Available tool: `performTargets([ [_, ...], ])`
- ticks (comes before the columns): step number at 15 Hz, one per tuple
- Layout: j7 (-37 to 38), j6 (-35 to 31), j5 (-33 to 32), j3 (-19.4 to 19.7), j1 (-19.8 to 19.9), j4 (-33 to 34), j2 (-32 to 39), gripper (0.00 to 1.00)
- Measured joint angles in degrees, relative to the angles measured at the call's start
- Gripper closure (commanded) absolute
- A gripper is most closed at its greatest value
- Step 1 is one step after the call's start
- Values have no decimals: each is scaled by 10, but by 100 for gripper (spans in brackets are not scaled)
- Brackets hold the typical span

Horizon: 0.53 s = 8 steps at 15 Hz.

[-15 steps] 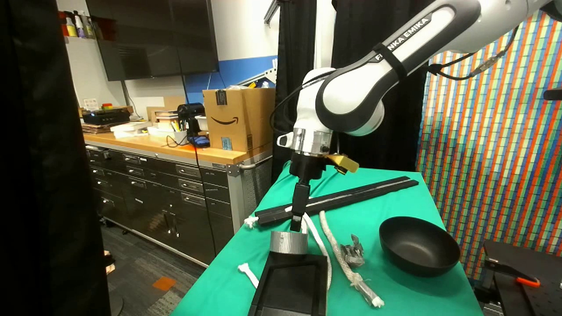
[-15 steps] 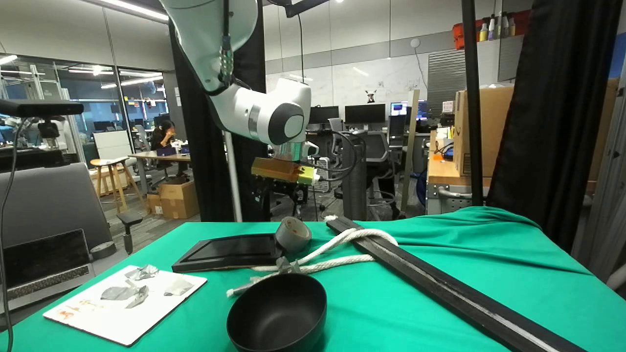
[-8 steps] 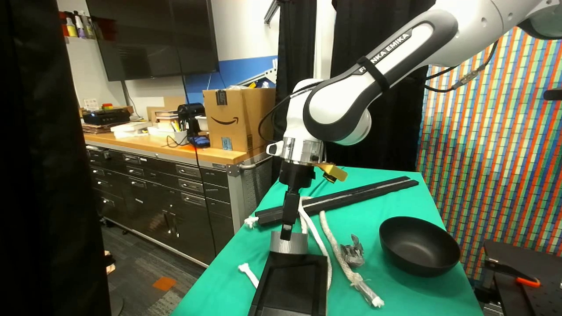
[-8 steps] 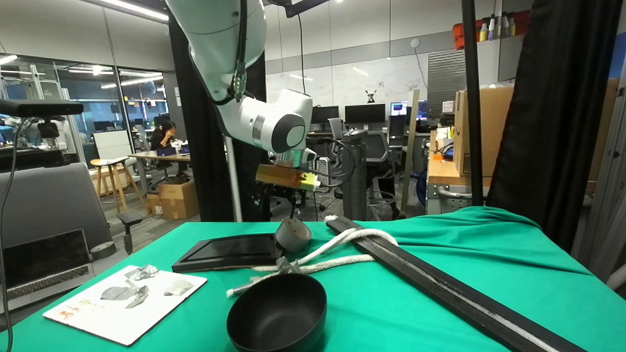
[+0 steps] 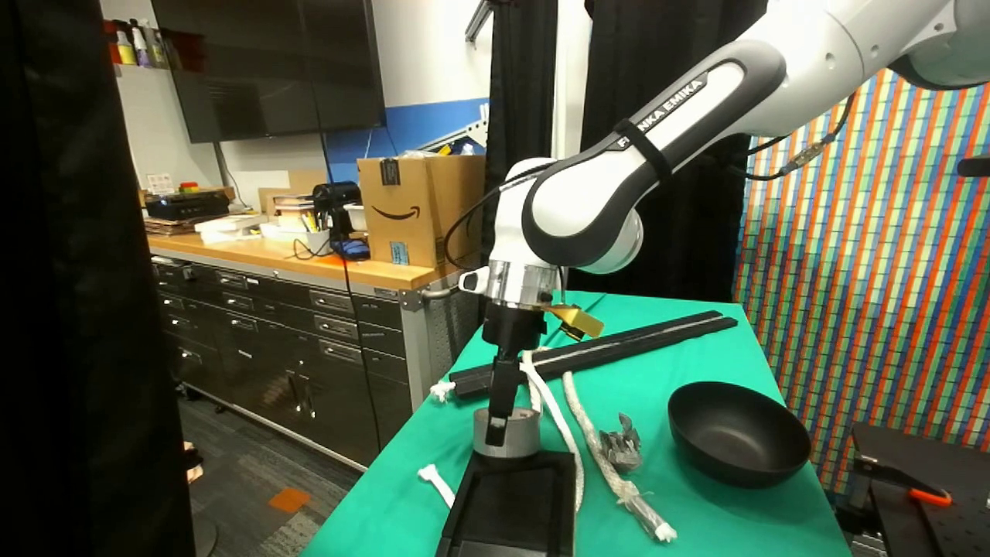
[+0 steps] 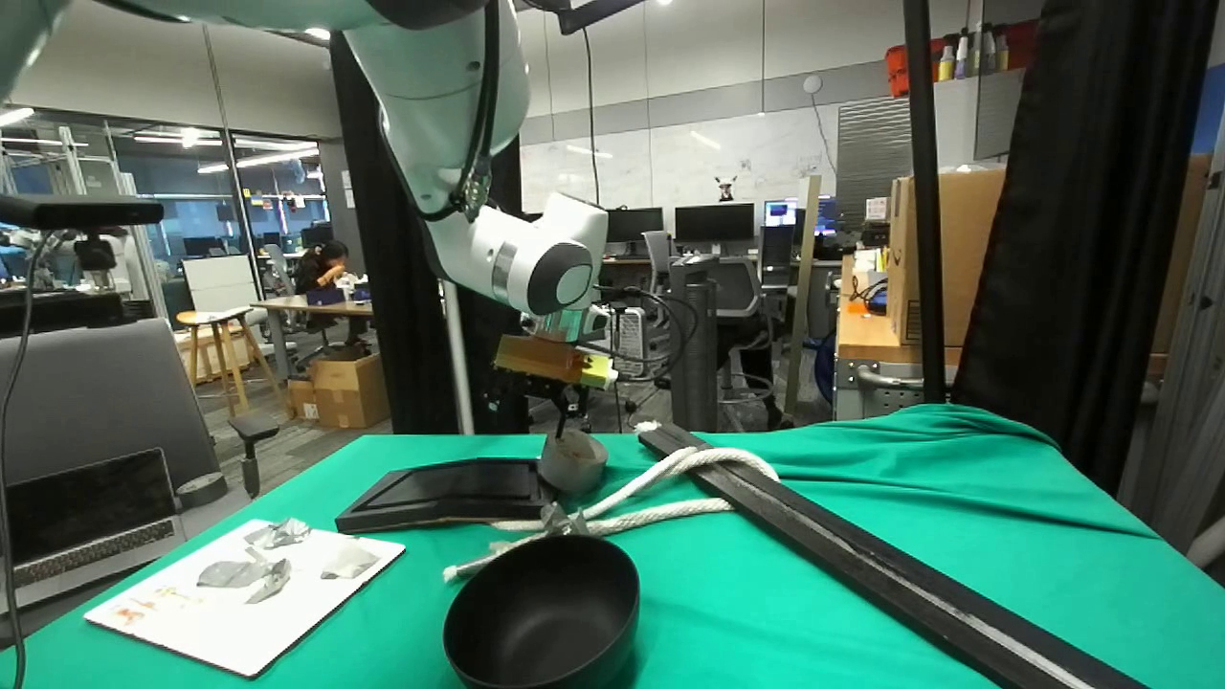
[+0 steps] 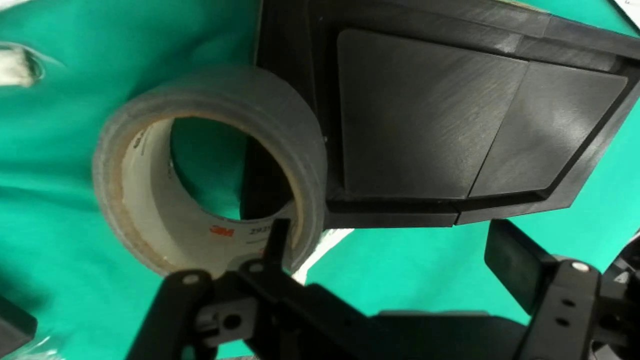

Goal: Put the black masking tape in the bowl

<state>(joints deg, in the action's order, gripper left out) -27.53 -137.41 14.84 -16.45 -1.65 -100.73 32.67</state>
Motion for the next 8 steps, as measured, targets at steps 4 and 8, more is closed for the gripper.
performTargets([
  [4, -2, 0, 1, -5, 3, -1, 8, 0],
  [8, 0, 0, -1, 5, 5, -1, 22, 0],
])
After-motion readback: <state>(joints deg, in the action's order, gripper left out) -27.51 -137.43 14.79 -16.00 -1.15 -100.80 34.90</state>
